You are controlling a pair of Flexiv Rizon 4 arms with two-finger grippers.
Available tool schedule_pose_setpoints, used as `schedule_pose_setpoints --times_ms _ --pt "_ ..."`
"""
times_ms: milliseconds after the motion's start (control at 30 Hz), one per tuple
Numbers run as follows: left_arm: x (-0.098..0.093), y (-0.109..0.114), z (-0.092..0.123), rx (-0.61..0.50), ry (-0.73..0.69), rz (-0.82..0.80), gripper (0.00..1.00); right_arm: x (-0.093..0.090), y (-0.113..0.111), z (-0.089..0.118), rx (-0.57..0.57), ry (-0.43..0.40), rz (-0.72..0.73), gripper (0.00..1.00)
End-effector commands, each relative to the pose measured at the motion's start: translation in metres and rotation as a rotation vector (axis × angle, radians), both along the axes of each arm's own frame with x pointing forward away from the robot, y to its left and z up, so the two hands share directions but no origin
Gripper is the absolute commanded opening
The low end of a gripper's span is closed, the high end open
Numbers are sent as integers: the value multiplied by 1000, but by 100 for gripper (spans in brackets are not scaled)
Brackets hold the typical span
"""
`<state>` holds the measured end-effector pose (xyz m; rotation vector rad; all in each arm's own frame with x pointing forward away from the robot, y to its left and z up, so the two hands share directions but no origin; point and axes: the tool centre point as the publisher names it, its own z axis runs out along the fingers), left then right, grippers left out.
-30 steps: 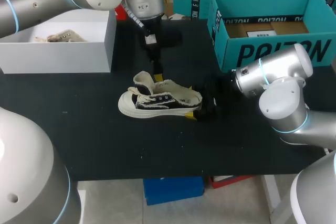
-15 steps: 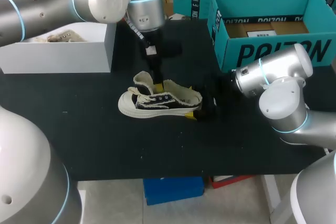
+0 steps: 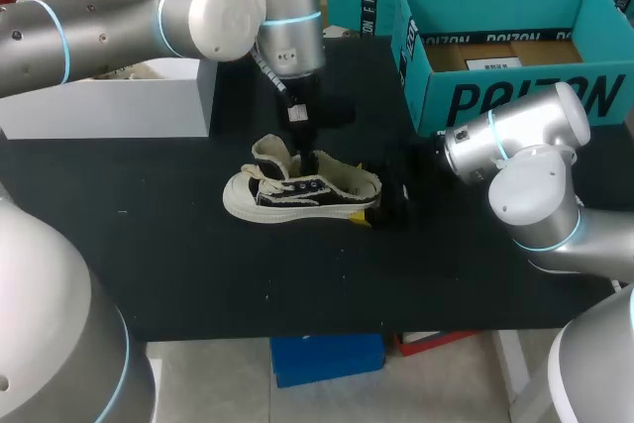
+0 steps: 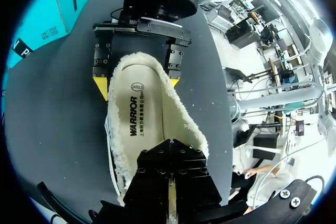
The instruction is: Take the shoe out of the shoebox, open the shoe tongue, remove and reinsert the insole, then place the shoe into the shoebox
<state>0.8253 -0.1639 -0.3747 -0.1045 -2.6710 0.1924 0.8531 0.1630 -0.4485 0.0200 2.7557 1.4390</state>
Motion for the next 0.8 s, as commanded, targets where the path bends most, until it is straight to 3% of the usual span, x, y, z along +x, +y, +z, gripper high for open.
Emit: schedule_pose_setpoints --times_ms 33,800 --pt "1 -8 -13 12 21 4 0 1 2 -7 -2 2 0 0" --pt "-5 -10 -23 23 50 -4 0 1 2 -7 -2 2 0 0"
